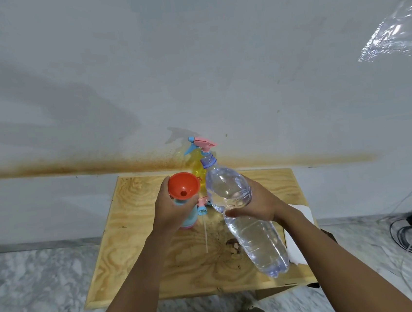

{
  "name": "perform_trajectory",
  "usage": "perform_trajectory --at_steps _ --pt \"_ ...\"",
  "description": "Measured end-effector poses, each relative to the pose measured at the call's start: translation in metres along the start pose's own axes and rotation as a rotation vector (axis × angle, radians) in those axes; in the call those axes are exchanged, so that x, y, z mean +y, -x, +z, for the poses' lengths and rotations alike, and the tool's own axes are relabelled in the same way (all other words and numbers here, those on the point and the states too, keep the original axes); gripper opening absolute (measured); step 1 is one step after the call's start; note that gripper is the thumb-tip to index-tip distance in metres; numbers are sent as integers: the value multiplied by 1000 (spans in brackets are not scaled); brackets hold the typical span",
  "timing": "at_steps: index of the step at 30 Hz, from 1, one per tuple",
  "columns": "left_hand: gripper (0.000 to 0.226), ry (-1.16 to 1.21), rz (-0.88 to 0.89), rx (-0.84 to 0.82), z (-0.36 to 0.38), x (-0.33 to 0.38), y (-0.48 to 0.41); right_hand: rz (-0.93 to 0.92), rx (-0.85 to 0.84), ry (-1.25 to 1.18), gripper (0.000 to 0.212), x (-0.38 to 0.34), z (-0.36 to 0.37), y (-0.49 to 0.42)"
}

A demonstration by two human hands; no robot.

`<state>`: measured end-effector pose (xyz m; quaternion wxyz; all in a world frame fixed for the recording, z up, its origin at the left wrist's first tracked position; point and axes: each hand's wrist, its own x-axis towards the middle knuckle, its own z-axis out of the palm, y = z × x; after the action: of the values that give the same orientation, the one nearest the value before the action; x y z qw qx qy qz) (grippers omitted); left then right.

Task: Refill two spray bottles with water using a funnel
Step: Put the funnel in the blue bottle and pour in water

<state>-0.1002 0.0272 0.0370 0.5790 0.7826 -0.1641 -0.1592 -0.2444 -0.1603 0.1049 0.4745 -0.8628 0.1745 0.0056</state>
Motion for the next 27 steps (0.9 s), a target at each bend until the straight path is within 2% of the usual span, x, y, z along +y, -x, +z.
perform_trajectory --at_steps 6,11,17,27 --pt "95 -16 -20 7 2 3 2 -36 208 -133 78 13 0 7" --pt "94 -20 -32 39 7 10 6 -85 418 -222 82 22 -5 10" --pt "92 -39 -36 95 12 20 11 -87 630 -266 73 29 -12 0" --pt "88 -46 -68 141 17 17 10 -91 772 -347 78 44 -24 -44"
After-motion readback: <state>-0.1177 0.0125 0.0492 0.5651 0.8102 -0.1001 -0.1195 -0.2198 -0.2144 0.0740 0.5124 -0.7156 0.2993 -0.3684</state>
